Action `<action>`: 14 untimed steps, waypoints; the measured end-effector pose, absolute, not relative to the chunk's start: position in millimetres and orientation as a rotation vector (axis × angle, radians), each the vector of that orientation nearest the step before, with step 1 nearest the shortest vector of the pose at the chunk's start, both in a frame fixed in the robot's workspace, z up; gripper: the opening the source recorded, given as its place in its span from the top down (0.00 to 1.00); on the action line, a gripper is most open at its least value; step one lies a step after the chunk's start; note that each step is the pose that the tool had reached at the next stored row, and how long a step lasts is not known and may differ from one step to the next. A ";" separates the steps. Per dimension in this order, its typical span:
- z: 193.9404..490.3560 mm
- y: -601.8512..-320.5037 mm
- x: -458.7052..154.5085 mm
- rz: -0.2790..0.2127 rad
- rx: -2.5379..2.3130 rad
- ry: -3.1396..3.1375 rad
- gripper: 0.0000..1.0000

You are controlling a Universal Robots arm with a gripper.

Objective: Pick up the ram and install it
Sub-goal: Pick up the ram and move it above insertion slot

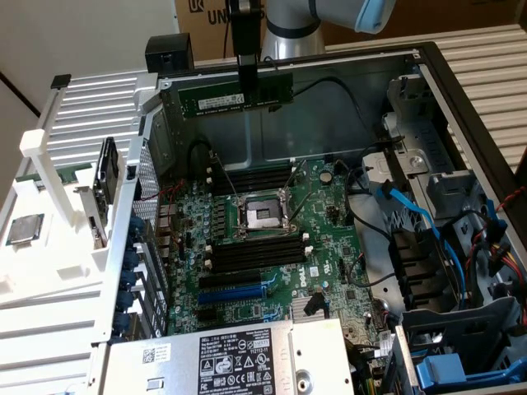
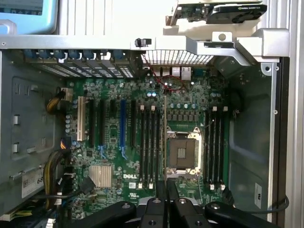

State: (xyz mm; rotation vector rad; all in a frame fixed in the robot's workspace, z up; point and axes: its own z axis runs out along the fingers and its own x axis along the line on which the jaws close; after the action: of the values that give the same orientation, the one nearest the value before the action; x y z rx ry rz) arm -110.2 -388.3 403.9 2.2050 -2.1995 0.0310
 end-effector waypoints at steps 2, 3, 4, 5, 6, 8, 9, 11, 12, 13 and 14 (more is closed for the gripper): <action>402.7 -387.8 -108.2 0.031 2.204 -2.200 0.88; 402.1 -387.4 -107.4 0.031 2.204 -2.200 0.88; 401.4 -387.1 -106.4 0.031 2.204 -2.201 0.88; 400.8 -386.9 -105.5 0.031 2.203 -2.201 0.88; 400.1 -386.5 -104.7 0.031 2.203 -2.202 0.88; 398.9 -385.8 -103.3 0.031 2.202 -2.202 0.88; 398.3 -385.5 -102.9 0.031 2.202 -2.203 0.88; 397.6 -385.1 -102.1 0.031 2.201 -2.203 0.88; 397.4 -384.9 -101.7 0.031 2.201 -2.203 0.88; 397.4 -384.9 -101.2 0.031 2.201 -2.203 0.88; 397.4 -384.8 -100.8 0.031 2.201 -2.203 0.88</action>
State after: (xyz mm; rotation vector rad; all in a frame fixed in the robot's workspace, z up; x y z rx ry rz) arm -100.8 -384.8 397.4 2.2010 -2.2033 0.0309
